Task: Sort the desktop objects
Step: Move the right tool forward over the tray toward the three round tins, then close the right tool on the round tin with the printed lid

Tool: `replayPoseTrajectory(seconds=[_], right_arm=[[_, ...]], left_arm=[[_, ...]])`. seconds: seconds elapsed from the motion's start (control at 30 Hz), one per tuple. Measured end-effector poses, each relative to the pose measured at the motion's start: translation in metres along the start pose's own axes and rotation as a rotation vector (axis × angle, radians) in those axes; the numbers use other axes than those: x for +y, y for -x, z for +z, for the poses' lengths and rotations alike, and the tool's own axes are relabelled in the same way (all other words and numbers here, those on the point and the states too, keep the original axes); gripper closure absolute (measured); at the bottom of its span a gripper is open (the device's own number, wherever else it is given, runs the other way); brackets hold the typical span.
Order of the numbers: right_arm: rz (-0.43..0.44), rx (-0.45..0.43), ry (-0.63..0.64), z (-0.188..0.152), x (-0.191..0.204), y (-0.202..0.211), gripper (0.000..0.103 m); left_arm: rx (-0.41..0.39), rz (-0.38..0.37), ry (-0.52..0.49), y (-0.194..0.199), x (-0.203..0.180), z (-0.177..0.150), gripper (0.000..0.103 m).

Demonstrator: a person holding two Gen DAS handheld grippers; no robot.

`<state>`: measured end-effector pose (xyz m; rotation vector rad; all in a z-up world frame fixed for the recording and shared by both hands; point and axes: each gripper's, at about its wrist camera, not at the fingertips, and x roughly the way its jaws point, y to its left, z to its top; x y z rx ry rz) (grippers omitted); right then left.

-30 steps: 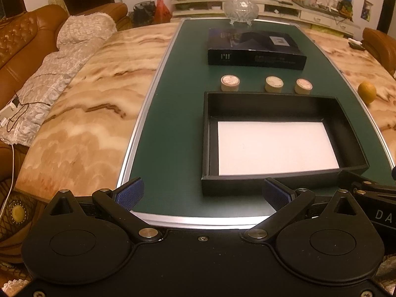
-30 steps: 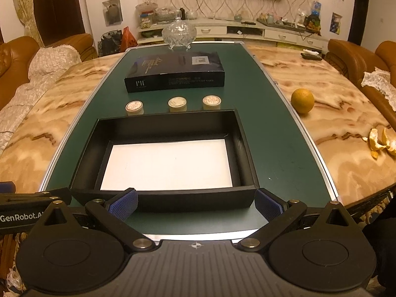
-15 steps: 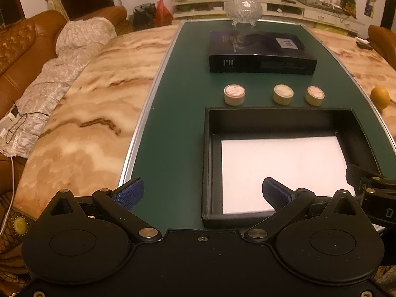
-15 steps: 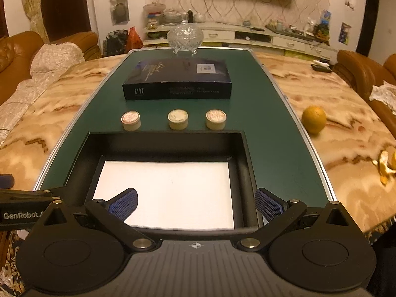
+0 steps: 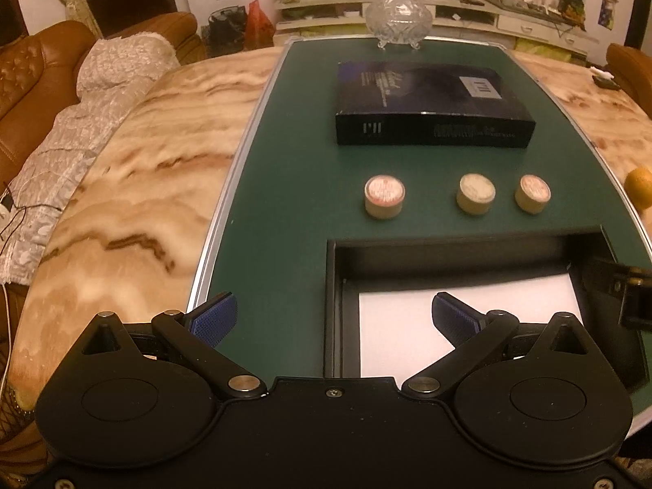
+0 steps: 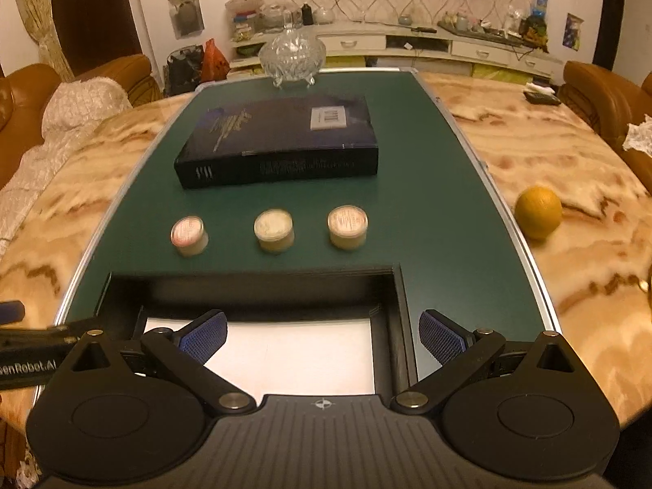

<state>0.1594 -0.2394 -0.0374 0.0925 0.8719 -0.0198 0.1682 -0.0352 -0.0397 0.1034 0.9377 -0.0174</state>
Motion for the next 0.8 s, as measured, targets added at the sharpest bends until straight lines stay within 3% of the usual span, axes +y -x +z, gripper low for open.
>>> replayPoseTrajectory(seconds=[0.23,0.33,0.5,0.8], right_arm=[[-0.028,-0.002,0.045,0.042,-0.006,-0.037,0.0],[-0.048,0.045,0.053,0.059,-0.014,-0.063,0.0],[-0.001,0.123,0.009,0.079,-0.028,-0.106,0.004],[0.022,0.211,0.022,0.084,-0.029,-0.156,0.028]], left_arm=[[-0.004,-0.015,0.011,-0.012,-0.003,0.02,0.0],[0.004,-0.018,0.012,-0.018,-0.005,0.025,0.0],[0.022,-0.019,0.019,-0.027,-0.005,0.026,0.0],[0.034,-0.012,0.032,-0.033,0.0,0.022,0.0]])
